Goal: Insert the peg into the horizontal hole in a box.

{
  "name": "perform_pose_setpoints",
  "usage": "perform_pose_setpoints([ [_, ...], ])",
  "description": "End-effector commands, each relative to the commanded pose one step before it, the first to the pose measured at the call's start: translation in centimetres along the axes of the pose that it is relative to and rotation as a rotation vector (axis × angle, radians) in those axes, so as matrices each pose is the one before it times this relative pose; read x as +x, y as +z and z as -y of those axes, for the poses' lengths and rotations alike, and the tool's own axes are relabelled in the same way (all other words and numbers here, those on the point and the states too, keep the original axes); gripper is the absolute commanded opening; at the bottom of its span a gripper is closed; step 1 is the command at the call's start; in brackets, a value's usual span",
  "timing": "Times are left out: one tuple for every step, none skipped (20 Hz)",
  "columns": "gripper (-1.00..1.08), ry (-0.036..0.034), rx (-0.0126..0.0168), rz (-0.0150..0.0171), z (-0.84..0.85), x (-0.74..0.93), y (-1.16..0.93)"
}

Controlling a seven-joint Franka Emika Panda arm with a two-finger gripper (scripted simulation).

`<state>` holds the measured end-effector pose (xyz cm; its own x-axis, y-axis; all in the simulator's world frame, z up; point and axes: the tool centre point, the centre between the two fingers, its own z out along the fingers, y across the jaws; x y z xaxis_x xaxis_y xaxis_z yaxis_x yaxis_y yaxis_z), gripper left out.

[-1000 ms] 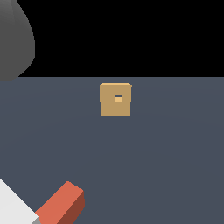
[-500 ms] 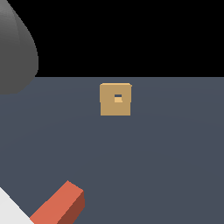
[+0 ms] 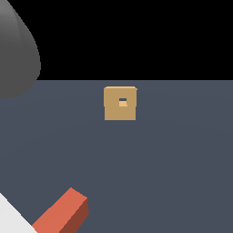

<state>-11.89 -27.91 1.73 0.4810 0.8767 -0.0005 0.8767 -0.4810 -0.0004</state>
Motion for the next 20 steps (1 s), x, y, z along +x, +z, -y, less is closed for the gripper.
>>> perform_pose_setpoints([
  [-1.00,-0.00733,-0.00076,-0.00062,-0.054,0.621,-0.112],
  [-1.00,-0.00406,0.00000,0.00004,-0.020,0.377,-0.065],
  [-1.00,-0.00500,-0.00001,0.00005,-0.025,0.464,-0.080],
  [-1.00,-0.00590,-0.00001,0.00006,-0.029,0.549,-0.095],
  [-1.00,-0.00684,-0.00001,0.00007,-0.034,0.635,-0.110],
  [-1.00,-0.00778,-0.00001,0.00008,-0.038,0.723,-0.125],
  [-1.00,-0.00875,-0.00001,0.00009,-0.043,0.813,-0.141],
  [-1.00,-0.00972,-0.00001,0.00010,-0.047,0.903,-0.157],
  [-1.00,-0.01070,-0.00002,0.00011,-0.052,0.995,-0.173],
  [-1.00,-0.01173,-0.00002,0.00012,-0.057,1.091,-0.190],
  [-1.00,-0.01276,-0.00002,0.00013,-0.062,1.187,-0.207],
  [-1.00,-0.01384,-0.00003,0.00014,-0.068,1.288,-0.225],
  [-1.00,-0.01495,-0.00003,0.00015,-0.074,1.392,-0.243],
  [-1.00,-0.01611,-0.00004,0.00015,-0.080,1.500,-0.262],
  [-1.00,-0.01731,-0.00004,0.00016,-0.086,1.612,-0.282],
  [-1.00,-0.01836,-0.00005,0.00015,-0.093,1.710,-0.300],
  [-1.00,-0.01912,-0.00005,0.00014,-0.098,1.781,-0.312],
  [-1.00,-0.01968,-0.00005,0.00013,-0.103,1.833,-0.322],
  [-1.00,-0.02009,-0.00006,0.00011,-0.107,1.872,-0.329],
  [-1.00,-0.02008,-0.00005,0.00008,-0.110,1.871,-0.329],
])
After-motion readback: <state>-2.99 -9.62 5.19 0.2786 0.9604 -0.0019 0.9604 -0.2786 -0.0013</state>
